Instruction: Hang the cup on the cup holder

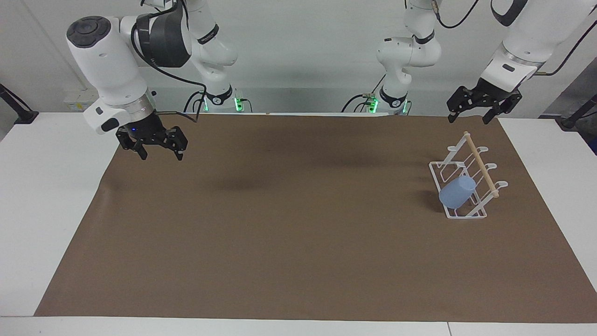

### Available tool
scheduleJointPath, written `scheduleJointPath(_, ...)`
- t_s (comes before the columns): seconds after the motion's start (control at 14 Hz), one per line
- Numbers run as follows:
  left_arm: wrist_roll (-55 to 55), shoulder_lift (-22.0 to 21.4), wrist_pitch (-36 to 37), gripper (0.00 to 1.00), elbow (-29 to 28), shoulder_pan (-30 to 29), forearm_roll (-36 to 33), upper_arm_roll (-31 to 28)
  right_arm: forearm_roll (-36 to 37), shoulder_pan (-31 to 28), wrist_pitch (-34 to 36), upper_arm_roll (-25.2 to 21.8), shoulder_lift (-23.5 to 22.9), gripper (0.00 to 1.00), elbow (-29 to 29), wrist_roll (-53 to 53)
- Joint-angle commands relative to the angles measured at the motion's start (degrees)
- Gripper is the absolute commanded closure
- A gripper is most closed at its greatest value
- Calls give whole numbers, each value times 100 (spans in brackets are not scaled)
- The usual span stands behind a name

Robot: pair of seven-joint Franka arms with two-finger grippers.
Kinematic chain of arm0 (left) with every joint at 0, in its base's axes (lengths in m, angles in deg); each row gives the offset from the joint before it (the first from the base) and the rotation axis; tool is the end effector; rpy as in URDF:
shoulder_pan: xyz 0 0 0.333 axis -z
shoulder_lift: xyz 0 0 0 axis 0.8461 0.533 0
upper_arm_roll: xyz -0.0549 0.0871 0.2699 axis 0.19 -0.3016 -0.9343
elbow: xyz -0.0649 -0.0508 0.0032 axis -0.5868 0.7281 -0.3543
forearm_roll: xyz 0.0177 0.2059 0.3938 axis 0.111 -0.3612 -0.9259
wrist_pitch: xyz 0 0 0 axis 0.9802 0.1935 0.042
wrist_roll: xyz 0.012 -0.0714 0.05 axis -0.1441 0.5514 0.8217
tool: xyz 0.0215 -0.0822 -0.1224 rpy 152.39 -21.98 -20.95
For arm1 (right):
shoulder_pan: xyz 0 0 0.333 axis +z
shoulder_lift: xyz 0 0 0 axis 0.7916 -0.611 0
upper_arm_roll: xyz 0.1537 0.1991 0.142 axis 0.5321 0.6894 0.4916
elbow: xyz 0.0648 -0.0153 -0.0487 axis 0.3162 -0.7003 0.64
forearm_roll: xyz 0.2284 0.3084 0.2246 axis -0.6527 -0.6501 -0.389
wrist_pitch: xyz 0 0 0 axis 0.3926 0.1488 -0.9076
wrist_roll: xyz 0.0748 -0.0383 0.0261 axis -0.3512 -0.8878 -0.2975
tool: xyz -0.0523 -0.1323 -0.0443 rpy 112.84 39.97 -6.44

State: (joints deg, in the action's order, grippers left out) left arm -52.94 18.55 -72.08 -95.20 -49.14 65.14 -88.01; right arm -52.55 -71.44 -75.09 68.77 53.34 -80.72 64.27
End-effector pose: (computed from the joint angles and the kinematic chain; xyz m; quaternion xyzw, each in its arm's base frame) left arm 0.5825 -0.0493 0.5763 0.9989 -0.0377 -0.0226 0.0166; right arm 0.6502 0.0098 0.4928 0.9999 -0.0112 0.0096 0.0054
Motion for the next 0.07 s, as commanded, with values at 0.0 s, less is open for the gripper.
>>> scheduleJointPath(0.0,-15,-39,136,0,47,31,-95,-24,-113,-59,38,32,142,0,-132,85)
